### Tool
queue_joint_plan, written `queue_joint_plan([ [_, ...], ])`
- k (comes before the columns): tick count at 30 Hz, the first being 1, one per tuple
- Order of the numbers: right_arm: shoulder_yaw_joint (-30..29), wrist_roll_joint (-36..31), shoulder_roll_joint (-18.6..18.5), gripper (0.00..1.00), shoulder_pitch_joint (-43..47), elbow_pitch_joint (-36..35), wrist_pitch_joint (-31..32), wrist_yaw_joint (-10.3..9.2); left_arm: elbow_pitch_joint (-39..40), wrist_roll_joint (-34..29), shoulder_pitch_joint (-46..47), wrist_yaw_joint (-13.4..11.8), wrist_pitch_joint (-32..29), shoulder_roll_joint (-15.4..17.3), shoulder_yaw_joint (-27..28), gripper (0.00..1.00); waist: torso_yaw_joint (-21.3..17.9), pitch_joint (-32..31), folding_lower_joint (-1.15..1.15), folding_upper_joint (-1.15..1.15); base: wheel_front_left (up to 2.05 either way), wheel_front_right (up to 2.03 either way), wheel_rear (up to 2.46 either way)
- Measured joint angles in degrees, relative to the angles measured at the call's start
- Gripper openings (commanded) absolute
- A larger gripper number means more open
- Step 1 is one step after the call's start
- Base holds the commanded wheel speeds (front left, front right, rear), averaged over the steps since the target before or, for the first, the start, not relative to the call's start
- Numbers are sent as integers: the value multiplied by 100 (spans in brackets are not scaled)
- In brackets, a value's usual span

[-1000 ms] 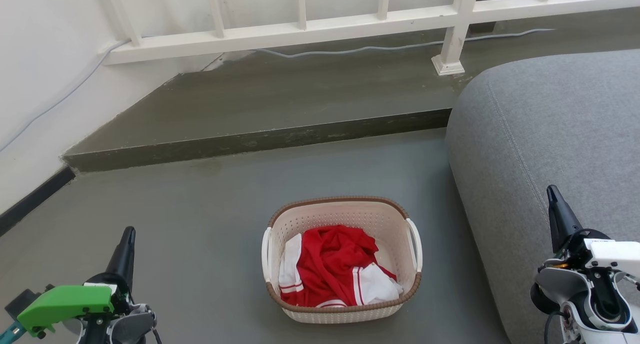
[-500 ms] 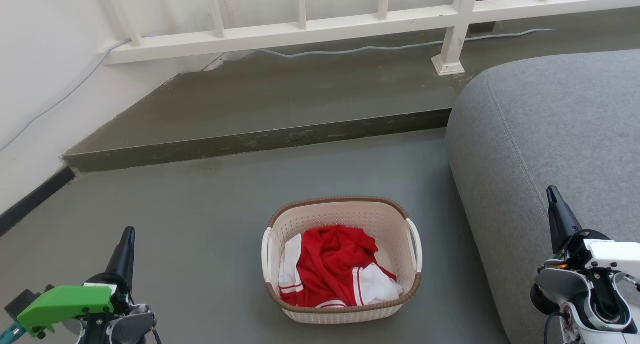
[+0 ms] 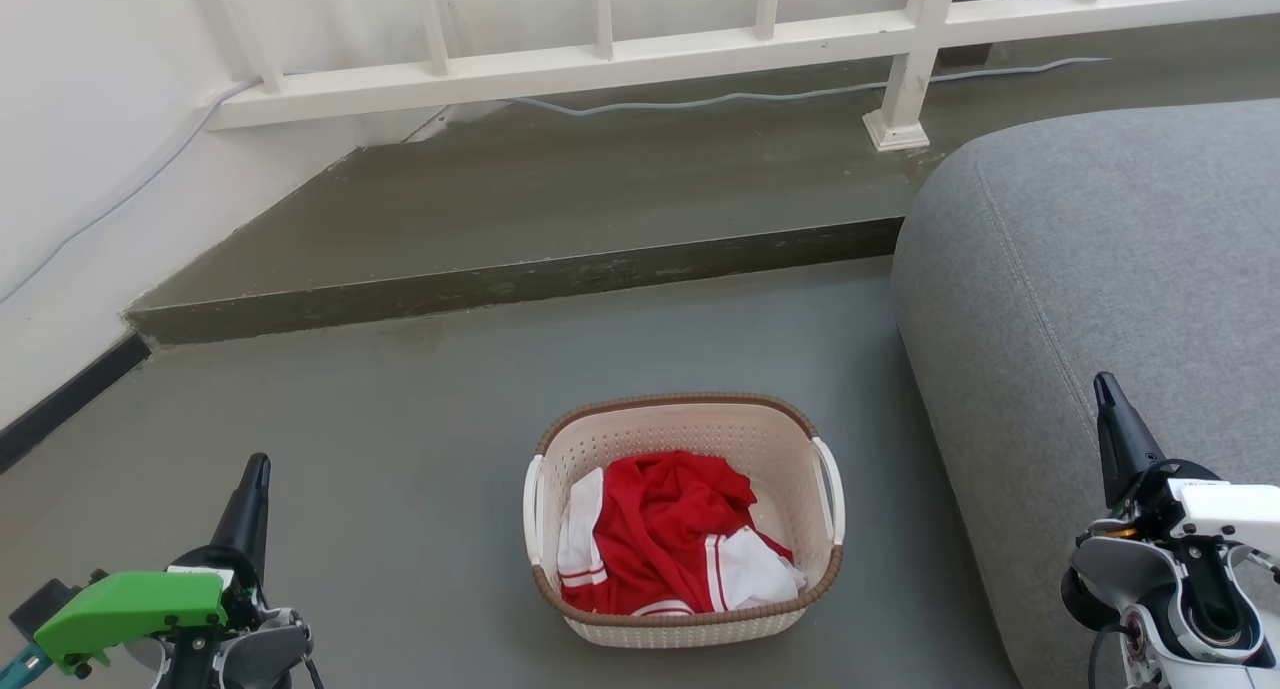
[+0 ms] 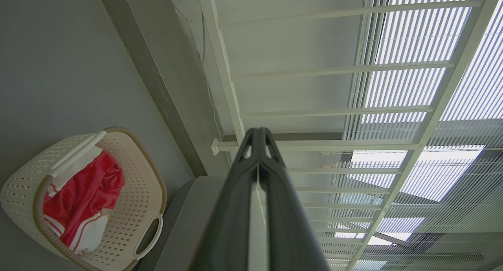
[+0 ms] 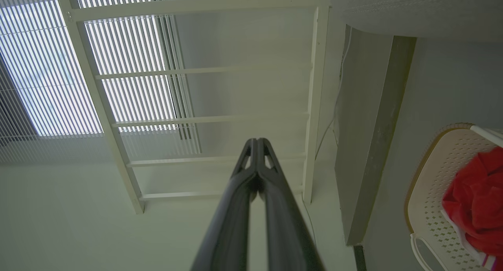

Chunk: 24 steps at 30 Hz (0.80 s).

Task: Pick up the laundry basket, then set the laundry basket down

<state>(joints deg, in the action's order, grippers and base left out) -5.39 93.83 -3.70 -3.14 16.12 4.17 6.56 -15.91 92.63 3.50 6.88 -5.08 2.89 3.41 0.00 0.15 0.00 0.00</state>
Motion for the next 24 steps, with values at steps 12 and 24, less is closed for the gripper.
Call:
queue_joint_plan([
  [12, -4, 0, 1, 0, -1, 5, 12, 0, 1, -1, 0, 0, -16, -1, 1, 0, 0, 0, 0, 0, 0, 0, 0],
  [24, -7, 0, 4, 0, -3, 4, 43, 0, 2, -1, 0, 0, -16, -1, 3, 0, 0, 0, 0, 0, 0, 0, 0],
])
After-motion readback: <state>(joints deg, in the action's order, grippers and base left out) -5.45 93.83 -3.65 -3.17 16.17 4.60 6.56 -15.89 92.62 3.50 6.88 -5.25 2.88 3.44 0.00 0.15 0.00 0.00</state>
